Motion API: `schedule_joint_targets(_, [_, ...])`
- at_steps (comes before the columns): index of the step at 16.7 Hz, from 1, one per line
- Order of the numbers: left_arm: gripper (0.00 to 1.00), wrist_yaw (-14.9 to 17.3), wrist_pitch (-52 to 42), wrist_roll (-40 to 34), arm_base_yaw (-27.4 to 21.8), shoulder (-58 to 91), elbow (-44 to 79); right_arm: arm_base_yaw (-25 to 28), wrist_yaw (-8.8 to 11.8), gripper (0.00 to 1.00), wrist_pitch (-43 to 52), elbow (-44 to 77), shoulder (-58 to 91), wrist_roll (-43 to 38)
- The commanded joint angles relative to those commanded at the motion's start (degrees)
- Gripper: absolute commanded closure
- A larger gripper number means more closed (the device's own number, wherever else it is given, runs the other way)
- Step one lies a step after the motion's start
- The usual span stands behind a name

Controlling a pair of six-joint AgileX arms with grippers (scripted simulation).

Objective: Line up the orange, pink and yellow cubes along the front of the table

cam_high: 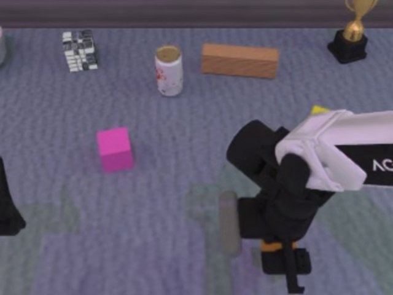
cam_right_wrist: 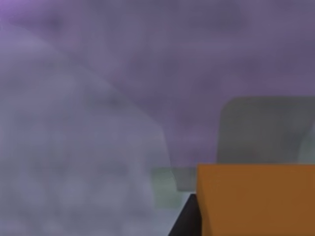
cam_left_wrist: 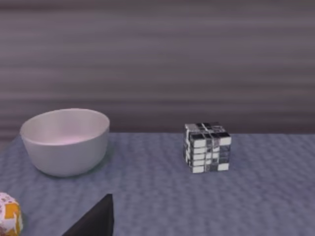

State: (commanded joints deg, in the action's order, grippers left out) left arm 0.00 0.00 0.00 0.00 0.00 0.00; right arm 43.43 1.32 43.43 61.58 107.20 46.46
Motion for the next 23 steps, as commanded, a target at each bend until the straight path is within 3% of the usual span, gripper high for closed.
schedule_joint_targets(8, [0.0,0.0,0.0,0.0,0.0,0.0,0.0,0.0,0.0,0.02,0.0,0.0,0.0,0.0])
schedule_joint_targets(18, [0.0,0.0,0.0,0.0,0.0,0.0,0.0,-0.04,0.0,0.0,0.2,0.18,-0.11,0.05])
schedule_joint_targets(23, [0.0,0.0,0.0,0.0,0.0,0.0,0.0,0.07,-0.01,0.0,9.21,5.33,-3.45,0.36])
